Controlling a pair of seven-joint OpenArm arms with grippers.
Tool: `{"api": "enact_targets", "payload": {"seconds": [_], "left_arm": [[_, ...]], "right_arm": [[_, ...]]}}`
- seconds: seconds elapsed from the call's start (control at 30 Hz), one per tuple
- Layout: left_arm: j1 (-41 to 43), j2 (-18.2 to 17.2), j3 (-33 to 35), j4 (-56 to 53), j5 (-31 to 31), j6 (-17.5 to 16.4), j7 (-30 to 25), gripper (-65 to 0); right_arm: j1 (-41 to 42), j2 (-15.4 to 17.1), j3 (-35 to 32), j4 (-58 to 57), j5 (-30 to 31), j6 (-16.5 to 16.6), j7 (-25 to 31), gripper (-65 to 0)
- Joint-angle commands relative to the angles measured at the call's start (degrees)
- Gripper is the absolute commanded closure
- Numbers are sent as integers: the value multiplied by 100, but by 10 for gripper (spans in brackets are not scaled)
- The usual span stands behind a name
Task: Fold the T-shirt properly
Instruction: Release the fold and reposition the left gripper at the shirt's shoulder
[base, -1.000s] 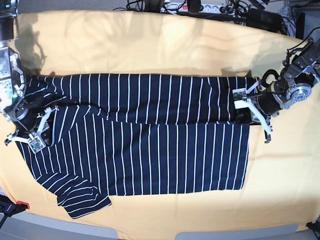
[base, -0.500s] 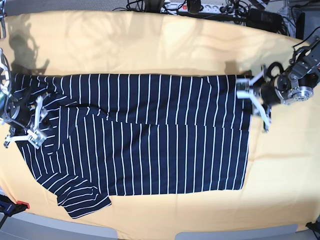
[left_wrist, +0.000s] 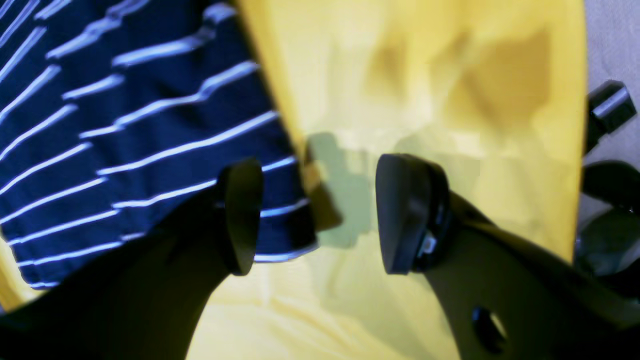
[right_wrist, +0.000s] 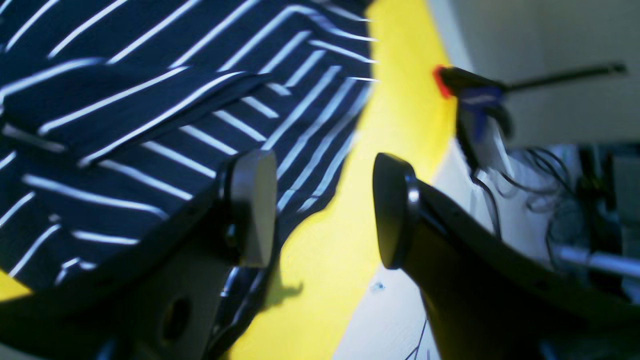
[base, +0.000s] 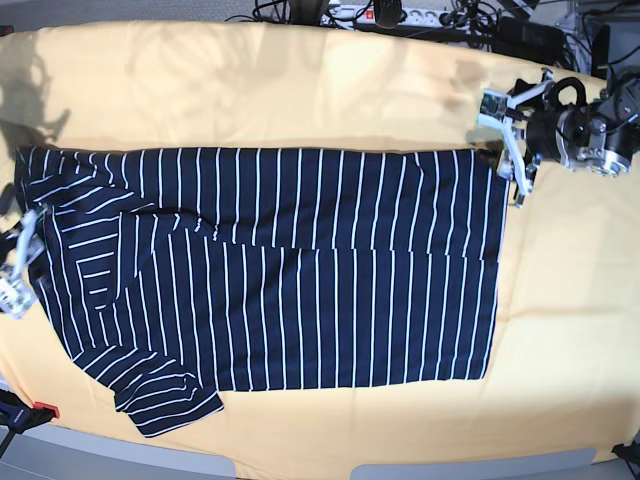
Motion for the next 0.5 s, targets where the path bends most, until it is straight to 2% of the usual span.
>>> {"api": "enact_targets", "payload": {"seconds": [0.0, 0.17, 0.3, 0.47], "left_arm": [[-11, -74, -68, -28, 162, 81, -42, -367], [50, 157, -68, -584, 621, 127, -501, -367], [28, 420, -68, -949, 901, 516, -538, -367], [-131, 581, -68, -1180, 977, 485, -562, -367]], "right_arm": [[90, 140, 238, 74, 149, -37, 13, -331], [0, 140, 741, 63, 566, -39, -216, -331], [-254, 140, 807, 63, 581, -22, -236, -331], [-507, 140, 809, 63, 540, -24, -236, -331]]}}
